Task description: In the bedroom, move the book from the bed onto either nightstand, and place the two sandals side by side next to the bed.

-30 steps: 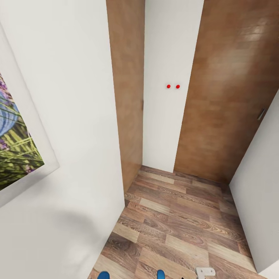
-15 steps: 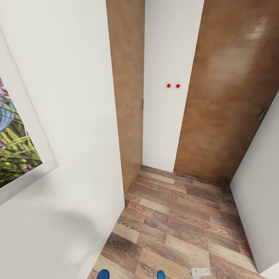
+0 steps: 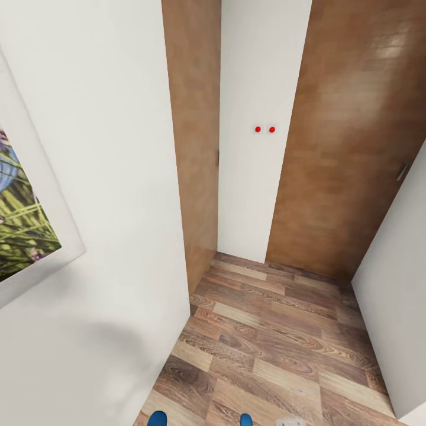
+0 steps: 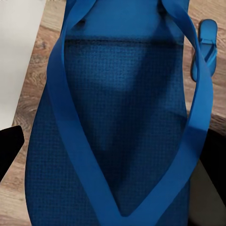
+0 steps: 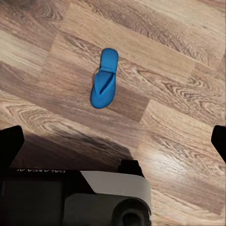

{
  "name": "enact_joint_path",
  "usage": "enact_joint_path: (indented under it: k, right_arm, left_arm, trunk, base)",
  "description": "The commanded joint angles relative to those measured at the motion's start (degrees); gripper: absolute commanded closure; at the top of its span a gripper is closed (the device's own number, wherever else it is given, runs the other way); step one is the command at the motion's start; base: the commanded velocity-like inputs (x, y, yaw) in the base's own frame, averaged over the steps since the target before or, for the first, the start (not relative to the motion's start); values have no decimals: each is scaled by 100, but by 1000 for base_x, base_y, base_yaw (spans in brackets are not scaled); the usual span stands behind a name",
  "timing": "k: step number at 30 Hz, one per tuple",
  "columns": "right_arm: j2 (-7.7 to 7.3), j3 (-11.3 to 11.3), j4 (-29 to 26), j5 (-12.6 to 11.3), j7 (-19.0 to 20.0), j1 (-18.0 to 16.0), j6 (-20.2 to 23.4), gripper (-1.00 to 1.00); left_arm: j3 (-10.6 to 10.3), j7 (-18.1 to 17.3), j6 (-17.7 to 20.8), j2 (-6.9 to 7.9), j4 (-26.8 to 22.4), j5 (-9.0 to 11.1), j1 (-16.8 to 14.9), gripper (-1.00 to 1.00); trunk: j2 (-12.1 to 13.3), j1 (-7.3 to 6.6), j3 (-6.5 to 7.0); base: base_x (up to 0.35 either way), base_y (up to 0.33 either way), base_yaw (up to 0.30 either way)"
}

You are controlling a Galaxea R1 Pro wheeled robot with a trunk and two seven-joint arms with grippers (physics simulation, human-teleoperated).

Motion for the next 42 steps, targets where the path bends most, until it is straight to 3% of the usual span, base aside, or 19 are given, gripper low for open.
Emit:
enact_joint_path:
  k: [1, 14, 42]
  right_arm:
    - [10, -23, 30, 69, -14, -2, 40, -100]
    - [-19, -20, 110, 88, 23, -4, -422, -100]
    - [-31, -22, 90, 93, 47, -4, -479, -100]
  left_arm:
    - [-46, -6, -22, 2, 7, 58, -5, 100]
    - [-46, -6, -64, 10, 5, 66, -5, 100]
    - [-46, -6, -156, 11, 5, 67, -5, 100]
  trunk:
    - [-50, 24, -27]
    - [-571, 310, -261]
    - [-1694, 925, -764]
  base:
    - [0, 0, 0]
    - [0, 0, 0]
    - [0, 0, 0]
